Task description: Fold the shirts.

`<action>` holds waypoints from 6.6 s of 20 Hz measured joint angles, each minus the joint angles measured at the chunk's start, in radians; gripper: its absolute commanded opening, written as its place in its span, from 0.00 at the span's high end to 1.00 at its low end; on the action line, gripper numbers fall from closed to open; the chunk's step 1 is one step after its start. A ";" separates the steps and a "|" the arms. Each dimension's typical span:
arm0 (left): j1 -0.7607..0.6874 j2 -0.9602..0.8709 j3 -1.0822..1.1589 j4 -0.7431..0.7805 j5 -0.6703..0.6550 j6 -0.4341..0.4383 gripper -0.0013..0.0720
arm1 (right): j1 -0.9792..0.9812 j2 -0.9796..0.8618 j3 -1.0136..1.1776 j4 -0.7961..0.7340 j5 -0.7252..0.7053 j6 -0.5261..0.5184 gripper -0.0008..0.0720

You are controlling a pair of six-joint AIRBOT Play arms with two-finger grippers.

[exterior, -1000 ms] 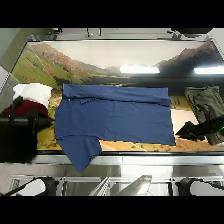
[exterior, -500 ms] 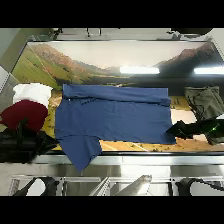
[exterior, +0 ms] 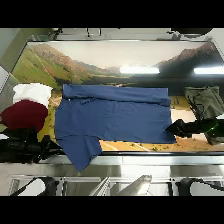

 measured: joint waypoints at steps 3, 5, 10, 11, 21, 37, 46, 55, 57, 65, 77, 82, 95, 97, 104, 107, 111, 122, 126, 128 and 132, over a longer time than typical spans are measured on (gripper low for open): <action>-0.034 -0.046 0.000 0.001 0.035 0.004 0.65 | 0.000 0.000 0.000 0.009 -0.003 -0.005 0.54; -0.087 -0.067 0.000 -0.027 0.057 0.006 0.64 | 0.000 -0.001 0.000 0.014 -0.004 -0.008 0.54; -0.255 -0.103 0.000 -0.126 0.134 0.031 0.64 | 0.000 -0.001 0.000 0.018 -0.003 -0.009 0.54; -0.275 -0.106 0.000 -0.134 0.140 0.034 0.65 | 0.000 -0.001 0.000 0.018 0.000 -0.011 0.54; -0.329 -0.114 -0.002 -0.134 0.162 0.042 0.95 | 0.000 -0.001 -0.002 0.000 0.084 -0.009 0.66; -0.287 0.046 0.434 -0.175 -0.066 0.090 0.95 | -0.051 0.013 0.101 0.317 0.205 0.003 0.97; -0.320 -0.406 0.917 -0.265 -0.068 0.175 0.95 | 0.104 -0.102 0.200 0.620 -0.109 -0.114 0.97; -0.335 -0.835 1.299 -0.277 -0.073 0.212 0.95 | 0.144 -0.282 0.315 0.682 -0.204 -0.219 0.97; -0.345 -0.879 1.378 -0.279 -0.079 0.216 0.94 | 0.145 -0.296 0.320 0.696 -0.210 -0.245 0.97; -0.418 -0.948 1.578 -0.274 -0.085 0.230 0.58 | 0.146 -0.309 0.325 0.711 -0.237 -0.280 0.62; -0.326 -0.859 1.592 -0.272 -0.011 0.192 0.58 | 0.019 -0.253 0.440 0.366 -0.164 -0.063 0.09; -0.315 -0.840 1.601 -0.284 -0.038 0.188 0.97 | 0.073 -0.341 0.465 0.326 -0.138 -0.001 0.22; -0.545 -0.864 1.604 -0.303 -0.095 0.154 0.98 | 0.173 -0.431 0.787 0.336 0.075 0.104 0.97; -0.639 -0.899 1.604 -0.299 -0.053 0.122 0.98 | 0.174 -0.428 0.880 0.336 0.154 0.154 0.97; -1.028 -1.054 1.604 -0.293 0.227 -0.012 0.98 | 0.212 -0.406 1.181 0.376 0.422 0.327 0.97; -1.145 -1.084 1.604 -0.302 0.354 -0.038 0.98 | 0.247 -0.381 1.231 0.448 0.457 0.351 0.97; -1.233 -1.107 1.635 -0.306 0.474 -0.056 0.98 | 0.297 -0.364 1.253 0.490 0.446 0.361 0.97; -0.903 -0.830 1.606 -0.290 0.164 -0.063 0.98 | 0.508 -0.393 1.259 0.348 0.277 0.369 0.97; -0.647 -0.682 1.603 -0.294 -0.022 -0.063 0.98 | 0.676 -0.476 1.259 0.340 0.103 0.388 0.96; -0.550 -0.631 1.602 -0.298 -0.071 -0.064 0.98 | 0.777 -0.539 1.259 0.341 -0.027 0.389 0.55; -0.448 -0.581 1.600 -0.303 -0.137 -0.064 0.98 | 0.958 -0.672 1.259 0.423 -0.315 0.351 0.24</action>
